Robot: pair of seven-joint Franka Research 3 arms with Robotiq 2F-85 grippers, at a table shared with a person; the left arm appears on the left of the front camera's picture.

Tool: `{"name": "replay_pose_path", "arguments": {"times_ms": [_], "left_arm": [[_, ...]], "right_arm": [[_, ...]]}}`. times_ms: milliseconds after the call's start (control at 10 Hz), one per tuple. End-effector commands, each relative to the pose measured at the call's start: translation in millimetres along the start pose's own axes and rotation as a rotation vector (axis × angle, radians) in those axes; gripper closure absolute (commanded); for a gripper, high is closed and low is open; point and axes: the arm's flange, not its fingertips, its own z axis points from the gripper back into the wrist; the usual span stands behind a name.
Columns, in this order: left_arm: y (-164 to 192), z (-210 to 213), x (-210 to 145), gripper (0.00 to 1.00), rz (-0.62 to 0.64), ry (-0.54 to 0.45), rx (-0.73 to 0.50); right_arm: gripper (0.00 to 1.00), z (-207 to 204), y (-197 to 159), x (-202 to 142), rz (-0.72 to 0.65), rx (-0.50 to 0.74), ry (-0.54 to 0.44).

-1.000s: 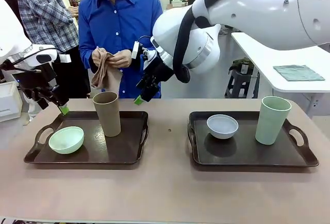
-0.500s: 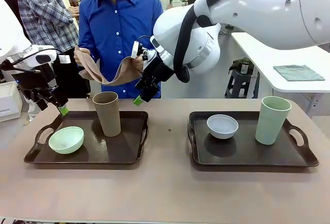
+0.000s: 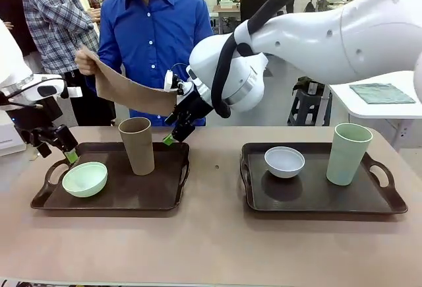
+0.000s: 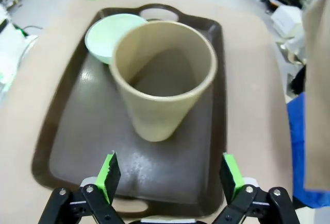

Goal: Set up a tray with a mat and arrange the tableware.
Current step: Pick up the Picnic Bowl and Reusable plastic cup from the Handle tray in front of the human's position and hold them in the air.

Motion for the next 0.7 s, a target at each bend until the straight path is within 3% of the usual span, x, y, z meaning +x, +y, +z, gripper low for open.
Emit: {"name": "replay_pose_path", "arguments": {"times_ms": [0,300,600], "left_arm": [[8,-16,-8,0.0,-0.044,-0.027,0.008],[14,-38,-4,0.0,-0.055,0.003,-0.013],[15,-50,2,0.0,-0.046,0.013,-0.017]], "right_arm": [[0.0,-17,-2,-1,-0.062,-0.045,-0.046],[0.0,-43,-12,-12,-0.094,0.104,-0.147],[0.0,-57,-15,-13,-0.092,0.168,-0.16]]}}
